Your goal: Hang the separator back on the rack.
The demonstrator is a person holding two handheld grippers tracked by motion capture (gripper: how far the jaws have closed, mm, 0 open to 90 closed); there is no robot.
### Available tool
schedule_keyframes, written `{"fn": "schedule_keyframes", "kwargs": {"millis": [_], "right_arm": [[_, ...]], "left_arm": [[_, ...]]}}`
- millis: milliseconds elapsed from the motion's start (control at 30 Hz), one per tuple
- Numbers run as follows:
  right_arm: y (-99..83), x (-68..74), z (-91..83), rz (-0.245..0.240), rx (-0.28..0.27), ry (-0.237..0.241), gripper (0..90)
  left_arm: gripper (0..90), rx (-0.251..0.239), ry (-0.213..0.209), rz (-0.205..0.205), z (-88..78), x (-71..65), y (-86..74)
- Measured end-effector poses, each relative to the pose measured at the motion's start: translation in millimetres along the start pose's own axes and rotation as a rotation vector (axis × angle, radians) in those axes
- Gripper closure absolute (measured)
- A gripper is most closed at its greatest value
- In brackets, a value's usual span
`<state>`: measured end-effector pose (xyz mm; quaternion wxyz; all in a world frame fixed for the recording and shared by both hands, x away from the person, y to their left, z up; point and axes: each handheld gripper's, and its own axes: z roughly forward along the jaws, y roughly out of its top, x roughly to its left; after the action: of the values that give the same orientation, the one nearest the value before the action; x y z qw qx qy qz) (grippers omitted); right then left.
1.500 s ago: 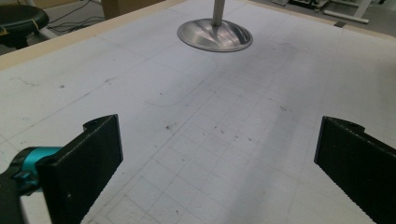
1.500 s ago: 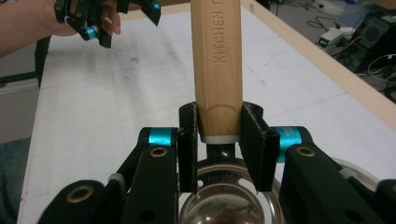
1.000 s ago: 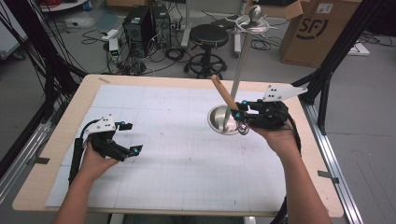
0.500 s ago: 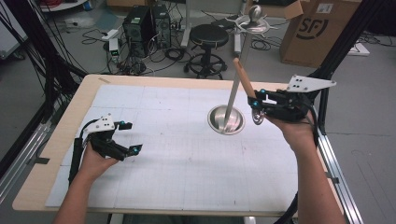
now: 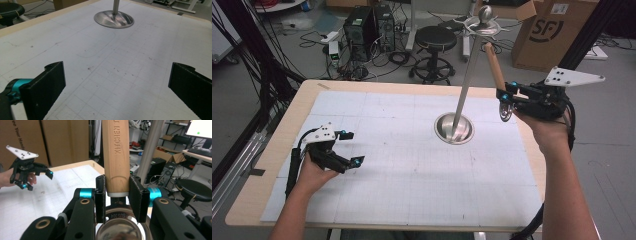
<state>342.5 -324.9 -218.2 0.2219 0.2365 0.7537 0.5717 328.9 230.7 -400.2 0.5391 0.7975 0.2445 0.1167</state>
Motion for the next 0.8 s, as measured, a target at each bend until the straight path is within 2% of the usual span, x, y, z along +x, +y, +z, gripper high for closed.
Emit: {"fn": "schedule_keyframes", "kwargs": {"millis": [400,600,800], "right_arm": [[14.9,-13.1,-8.6,-0.005,0.010,-0.068,69.0],[11.7,-18.9,-6.0,0.026,0.020,-0.093,69.1],[9.4,-20.0,-1.4,0.029,0.036,-0.098,69.0]], "left_arm": [[1.7,-0.001,-0.004,0.004,-0.2,-0.9,0.3],[1.7,-0.004,-0.006,0.007,-0.8,-0.7,0.5],[1.7,0.001,-0.005,0.005,0.0,-1.0,0.1]]}}
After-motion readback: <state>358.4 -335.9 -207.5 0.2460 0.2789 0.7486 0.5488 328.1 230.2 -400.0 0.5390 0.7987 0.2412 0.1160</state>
